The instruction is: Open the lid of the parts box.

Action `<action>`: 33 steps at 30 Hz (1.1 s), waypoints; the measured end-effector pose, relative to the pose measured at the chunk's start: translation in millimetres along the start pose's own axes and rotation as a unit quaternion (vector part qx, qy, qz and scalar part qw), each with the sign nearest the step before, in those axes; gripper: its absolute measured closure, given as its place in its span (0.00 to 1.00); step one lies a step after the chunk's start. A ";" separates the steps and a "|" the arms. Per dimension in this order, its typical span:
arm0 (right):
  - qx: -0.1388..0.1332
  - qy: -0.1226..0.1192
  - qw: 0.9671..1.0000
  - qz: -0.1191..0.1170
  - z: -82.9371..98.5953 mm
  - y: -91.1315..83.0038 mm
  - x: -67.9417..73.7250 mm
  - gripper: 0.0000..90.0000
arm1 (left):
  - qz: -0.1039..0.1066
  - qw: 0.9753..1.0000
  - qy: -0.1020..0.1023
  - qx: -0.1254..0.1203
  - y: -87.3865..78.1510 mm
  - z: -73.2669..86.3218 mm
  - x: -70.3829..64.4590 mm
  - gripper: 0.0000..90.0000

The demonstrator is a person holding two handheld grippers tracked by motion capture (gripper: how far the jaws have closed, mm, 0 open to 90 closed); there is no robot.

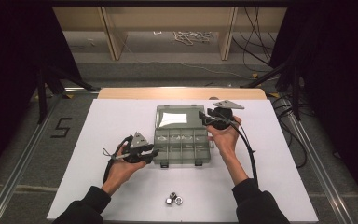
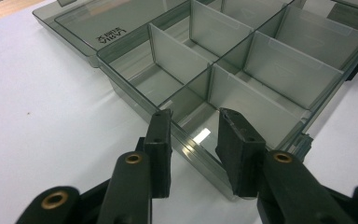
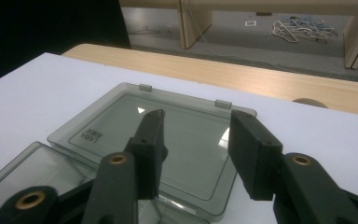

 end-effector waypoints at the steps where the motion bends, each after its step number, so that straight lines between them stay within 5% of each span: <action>1: 0.000 0.003 1.000 0.002 0.7 -1.5 -0.4 0.59 | 0.000 1.000 -0.002 0.000 0.2 -0.1 -0.2 0.73; 5: -0.004 0.003 1.000 -0.007 1.2 -10.0 1.4 0.57 | 0.001 1.000 -0.008 -0.008 0.7 -0.9 -0.8 0.73; 6: -0.007 -0.001 1.000 -0.009 0.2 -13.7 2.2 0.57 | 0.000 1.000 0.012 0.008 -1.3 1.6 1.9 0.73; 13: -0.016 -0.017 0.999 -0.023 -2.5 -32.8 8.8 0.54 | 0.006 1.000 -0.023 -0.016 2.1 -3.7 -3.7 0.73; 14: -0.012 -0.023 0.999 -0.022 -1.2 -35.6 9.4 0.54 | 0.000 1.000 -0.006 -0.007 0.8 -1.3 -0.7 0.73; 17: -0.017 -0.030 0.999 -0.032 -1.0 -42.3 14.3 0.54 | 0.005 1.000 0.005 0.007 -1.0 0.9 1.2 0.73; 18: -0.017 -0.032 0.999 -0.033 -1.0 -44.1 15.6 0.54 | 0.000 1.000 -0.019 -0.010 1.8 -1.7 -1.4 0.73; 24: -0.028 -0.050 0.998 -0.041 0.9 -57.2 26.2 0.53 | 0.005 1.000 0.005 0.007 -0.8 0.7 1.1 0.73; 25: -0.026 -0.059 0.997 -0.038 2.0 -59.3 25.9 0.53 | 0.002 1.000 -0.015 -0.005 1.1 -0.8 -0.8 0.73; 29: -0.022 -0.057 0.997 -0.051 7.9 -67.3 31.3 0.52 | 0.006 1.000 -0.012 0.002 0.1 0.1 0.1 0.73; 30: -0.023 -0.056 0.997 -0.052 8.9 -69.1 32.1 0.52 | 0.006 0.998 -0.047 -0.031 3.9 -6.1 -4.2 0.73; 33: -0.052 -0.059 0.996 -0.049 8.4 -79.6 33.4 0.49 | 0.006 1.000 0.006 0.014 -0.6 1.3 -0.3 0.69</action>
Point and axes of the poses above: each handheld gripper's, and its own axes: y roughly forward along the jaws, z roughly out of its underside, x roughly to its left, the point moved 9 cm from there along y, roughly forward along the jaws, and after that the axes turned 3 degrees about x, right-handed, at the moved point
